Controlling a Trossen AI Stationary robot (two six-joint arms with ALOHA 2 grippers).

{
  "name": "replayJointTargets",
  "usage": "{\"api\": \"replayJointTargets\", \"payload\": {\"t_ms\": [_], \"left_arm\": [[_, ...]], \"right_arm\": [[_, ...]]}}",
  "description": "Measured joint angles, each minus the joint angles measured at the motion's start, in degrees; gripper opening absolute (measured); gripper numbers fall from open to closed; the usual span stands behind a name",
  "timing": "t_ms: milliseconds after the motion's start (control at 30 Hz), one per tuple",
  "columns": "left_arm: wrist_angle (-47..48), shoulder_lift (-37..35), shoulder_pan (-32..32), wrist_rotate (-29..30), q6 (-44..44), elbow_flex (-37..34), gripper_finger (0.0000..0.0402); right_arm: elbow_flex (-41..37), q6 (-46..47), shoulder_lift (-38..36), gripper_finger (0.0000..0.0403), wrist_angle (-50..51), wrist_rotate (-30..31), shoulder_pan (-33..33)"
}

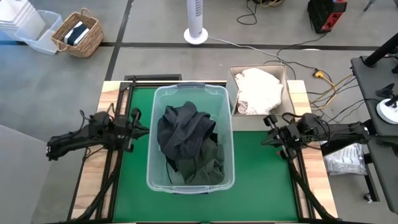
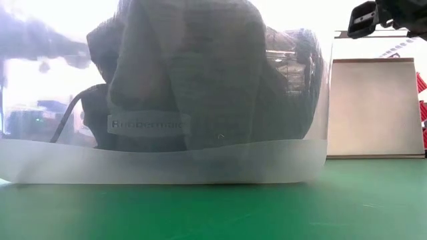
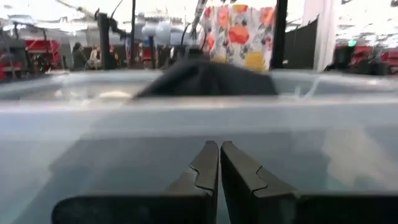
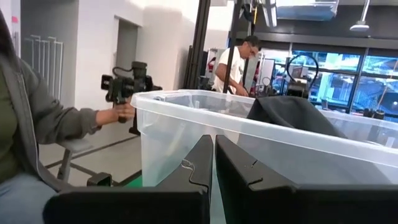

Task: Sort clothes
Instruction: Return to Home Position

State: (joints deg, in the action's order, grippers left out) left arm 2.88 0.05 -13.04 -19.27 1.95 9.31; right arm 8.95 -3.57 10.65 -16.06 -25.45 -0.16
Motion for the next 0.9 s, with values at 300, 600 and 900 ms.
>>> {"api": "replayJointTargets", "payload": {"t_ms": [300, 600, 900], "left_arm": [[-6.62, -0.04, 0.00, 2.33, 0.68, -8.37, 0.0000], [-6.46, 0.50, -0.02, 4.31, 0.36, -8.71, 0.0000], [-6.25, 0.62, -0.04, 5.25, 7.90, -8.64, 0.0000]], "right_arm": [[-1.20, -0.73, -0.02, 0.0012, 2.19, -0.17, 0.00], [-8.18, -5.31, 0.04, 0.0012, -6.18, -4.68, 0.00], [-8.20, -6.55, 0.58, 0.0012, -9.80, -4.55, 0.00]]}}
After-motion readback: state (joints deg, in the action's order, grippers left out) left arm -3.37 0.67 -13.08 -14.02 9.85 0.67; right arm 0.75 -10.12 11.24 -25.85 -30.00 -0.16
